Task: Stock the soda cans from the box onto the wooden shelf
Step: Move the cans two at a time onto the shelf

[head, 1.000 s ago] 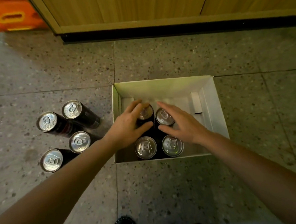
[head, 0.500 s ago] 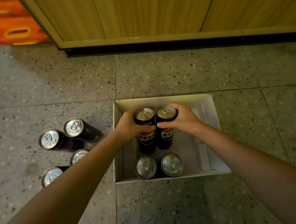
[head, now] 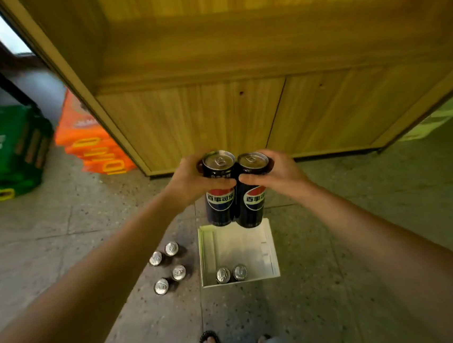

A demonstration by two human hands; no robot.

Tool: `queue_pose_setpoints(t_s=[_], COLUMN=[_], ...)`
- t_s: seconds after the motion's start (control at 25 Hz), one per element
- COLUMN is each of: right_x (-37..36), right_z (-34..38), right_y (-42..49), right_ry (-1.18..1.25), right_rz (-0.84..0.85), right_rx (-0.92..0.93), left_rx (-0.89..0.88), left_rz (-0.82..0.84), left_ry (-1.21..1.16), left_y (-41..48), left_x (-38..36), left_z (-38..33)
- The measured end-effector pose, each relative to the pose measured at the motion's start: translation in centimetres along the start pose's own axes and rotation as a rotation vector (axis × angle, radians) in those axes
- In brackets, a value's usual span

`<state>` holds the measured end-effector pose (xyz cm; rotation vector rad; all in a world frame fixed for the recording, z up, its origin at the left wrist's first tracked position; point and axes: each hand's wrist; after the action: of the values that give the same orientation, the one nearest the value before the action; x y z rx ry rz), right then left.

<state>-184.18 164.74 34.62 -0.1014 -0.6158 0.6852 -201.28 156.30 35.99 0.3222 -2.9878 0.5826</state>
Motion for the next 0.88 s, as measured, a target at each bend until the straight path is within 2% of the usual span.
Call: queue_pose_setpoints(t_s=[0.28, 0.4, 0.6, 0.88], right_x=[16.0, 20.7, 25.6, 28.9], right_z=[20.8, 26.7, 32.3, 38.0], right_y=[-7.0, -9.0, -8.8, -4.9], right_ry=[-0.015, -0.028, -0.063, -0.198], right_rz=[-0.187, -0.25, -0.374, -0.499], right_rx=[0.089, 0.139, 0.213, 0.198], left_rx=[-0.162, -0.254, -0.362, -0.44], left_rz=[-0.001, -0.028, -0.084, -0.103], left_ry=[0.004, -0.003, 0.017, 0.06], left_y=[-8.0, -10.2, -10.4, -6.9], left_x=[0.4, -0.3, -0.4, 2.0], left_z=[-26.0, -33.3, -40.7, -47.3])
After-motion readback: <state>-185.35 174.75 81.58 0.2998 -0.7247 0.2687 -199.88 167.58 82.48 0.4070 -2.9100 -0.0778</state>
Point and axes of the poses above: each hand's wrist, its own y-axis towards the middle knuckle, its own x-axis out of the back of the hand, z = x × y, and after that the axes turned 8 degrees about -y, right-handed
